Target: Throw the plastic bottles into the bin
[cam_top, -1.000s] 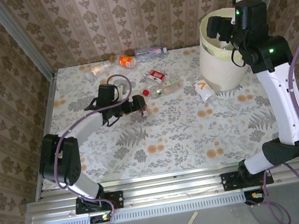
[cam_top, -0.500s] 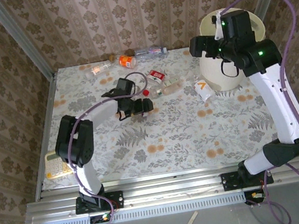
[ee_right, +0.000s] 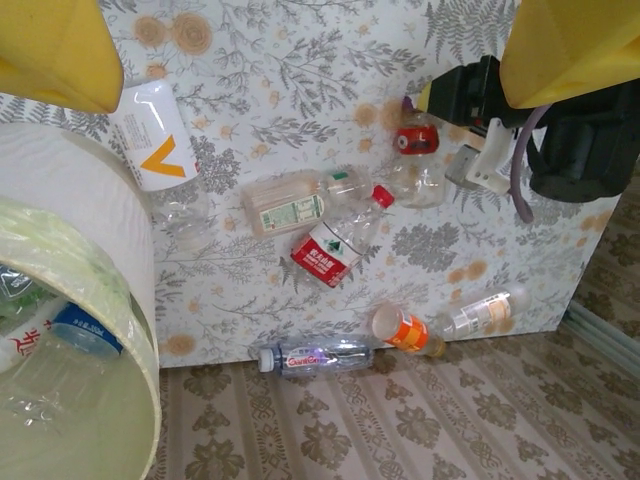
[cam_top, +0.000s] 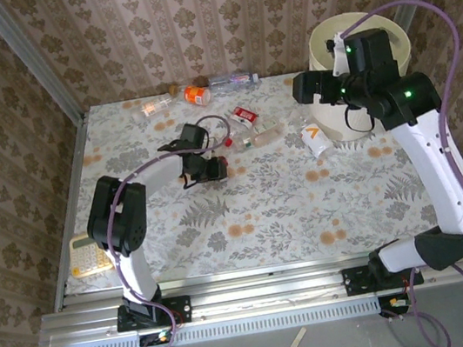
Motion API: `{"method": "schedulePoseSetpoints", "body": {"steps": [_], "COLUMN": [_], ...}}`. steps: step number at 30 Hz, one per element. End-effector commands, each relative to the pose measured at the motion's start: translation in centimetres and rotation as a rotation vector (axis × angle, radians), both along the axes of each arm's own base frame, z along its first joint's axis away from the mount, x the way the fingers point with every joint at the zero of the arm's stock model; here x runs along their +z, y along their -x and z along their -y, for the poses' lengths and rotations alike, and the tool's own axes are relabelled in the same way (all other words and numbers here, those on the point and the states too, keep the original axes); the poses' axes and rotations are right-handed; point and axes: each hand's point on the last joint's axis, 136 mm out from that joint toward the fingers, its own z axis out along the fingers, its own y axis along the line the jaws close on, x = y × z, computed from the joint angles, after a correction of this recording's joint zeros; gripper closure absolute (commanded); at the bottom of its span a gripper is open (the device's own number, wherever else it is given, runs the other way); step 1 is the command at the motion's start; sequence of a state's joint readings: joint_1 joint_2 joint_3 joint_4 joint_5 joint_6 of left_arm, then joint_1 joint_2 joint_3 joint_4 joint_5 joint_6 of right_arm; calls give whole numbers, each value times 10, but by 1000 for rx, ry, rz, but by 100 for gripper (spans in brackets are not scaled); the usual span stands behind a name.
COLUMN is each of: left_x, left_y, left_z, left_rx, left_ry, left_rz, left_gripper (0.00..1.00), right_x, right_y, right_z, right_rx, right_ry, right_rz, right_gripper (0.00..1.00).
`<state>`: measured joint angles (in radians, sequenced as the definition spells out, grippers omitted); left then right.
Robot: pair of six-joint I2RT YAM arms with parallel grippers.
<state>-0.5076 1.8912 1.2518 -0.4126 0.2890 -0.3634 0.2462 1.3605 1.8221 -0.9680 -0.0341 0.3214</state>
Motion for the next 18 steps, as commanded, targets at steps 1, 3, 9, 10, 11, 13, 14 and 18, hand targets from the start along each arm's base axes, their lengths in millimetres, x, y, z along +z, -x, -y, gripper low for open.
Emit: {"method": "schedulePoseSetpoints", "body": {"steps": [1,3,9,10,11,13,14,18], "left_x": [11,14,31,33,36,40,43,59], "left_y": [1,1,4,4,5,8,9,12], "left_z": [-1,-3,-2,-2,-2,-2,-2,0], "left_rx": [-45,-53,-91,-98,-101,-111,-116,-136], "left_ry": [35,45,93,98,103,116,124,159], "left_rz": [43,55,108,115,124,136,145,194], "left_gripper": [75,78,81,82,83,85,86,88], "right_x": [4,3,2,0,0,-2,-3,-4], "right_y": [3,2,-1,-2,-2,-3,-3,-2], "right_z": [-6,-7,-12,-13,-14,-16,-17,-19], "right_rx": [20,23,29,30,31,35,37,45], "right_ry": [-34,-38,-68,-72,-78,-87,-91,-102], "right_rz": [15,11,8,5,2,-4,-8,-14], "right_gripper": [2,2,1,1,1,1,1,1]}}
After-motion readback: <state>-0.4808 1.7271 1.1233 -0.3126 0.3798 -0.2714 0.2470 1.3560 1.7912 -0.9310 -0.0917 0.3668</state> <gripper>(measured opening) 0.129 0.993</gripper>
